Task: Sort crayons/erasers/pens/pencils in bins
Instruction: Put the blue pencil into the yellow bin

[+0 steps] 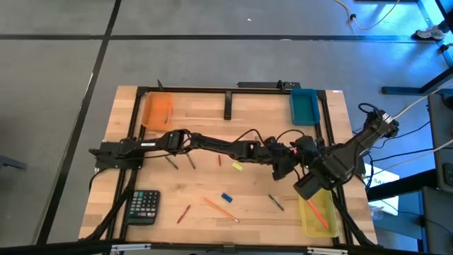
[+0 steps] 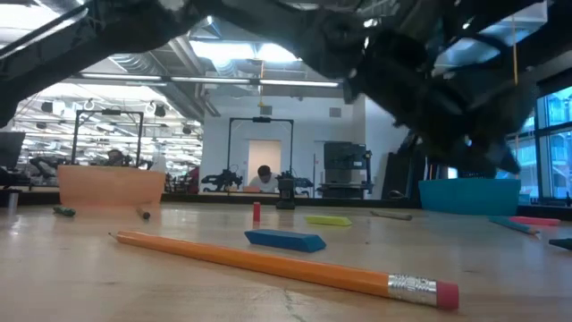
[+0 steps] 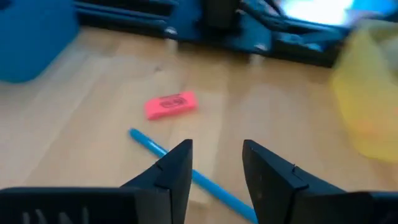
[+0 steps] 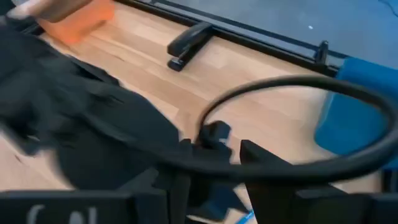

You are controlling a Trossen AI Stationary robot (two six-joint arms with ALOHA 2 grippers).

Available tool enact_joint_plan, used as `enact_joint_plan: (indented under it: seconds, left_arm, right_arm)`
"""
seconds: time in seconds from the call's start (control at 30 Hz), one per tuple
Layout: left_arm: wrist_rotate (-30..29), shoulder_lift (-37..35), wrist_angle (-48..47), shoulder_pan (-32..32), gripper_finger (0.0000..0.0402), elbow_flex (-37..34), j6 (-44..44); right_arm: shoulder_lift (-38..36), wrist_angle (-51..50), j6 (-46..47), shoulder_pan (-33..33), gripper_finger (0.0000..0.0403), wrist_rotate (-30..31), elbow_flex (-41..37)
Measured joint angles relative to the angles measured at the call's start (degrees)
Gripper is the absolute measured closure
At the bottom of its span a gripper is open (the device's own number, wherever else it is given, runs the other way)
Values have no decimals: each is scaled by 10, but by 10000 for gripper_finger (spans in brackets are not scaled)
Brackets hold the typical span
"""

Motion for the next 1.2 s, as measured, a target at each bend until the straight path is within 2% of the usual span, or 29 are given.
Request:
enact_joint_plan:
  seconds: [0.2, 0.4, 0.7, 1.2]
  left_arm:
    - [-49, 11, 3, -5, 269, 2, -37]
    - [-52, 28, 32, -15, 269, 2, -40]
    - [-79, 38, 26, -27, 269, 1, -38]
    - [-77, 38, -27, -30, 272, 1, -13]
  right_arm:
    - [-1, 11, -16, 0, 261, 14, 8]
    - [-1, 13, -18, 1, 261, 10, 8]
    - [-1, 12, -20, 7, 261, 7, 8]
    - [-1, 11, -20, 7, 261, 5, 8]
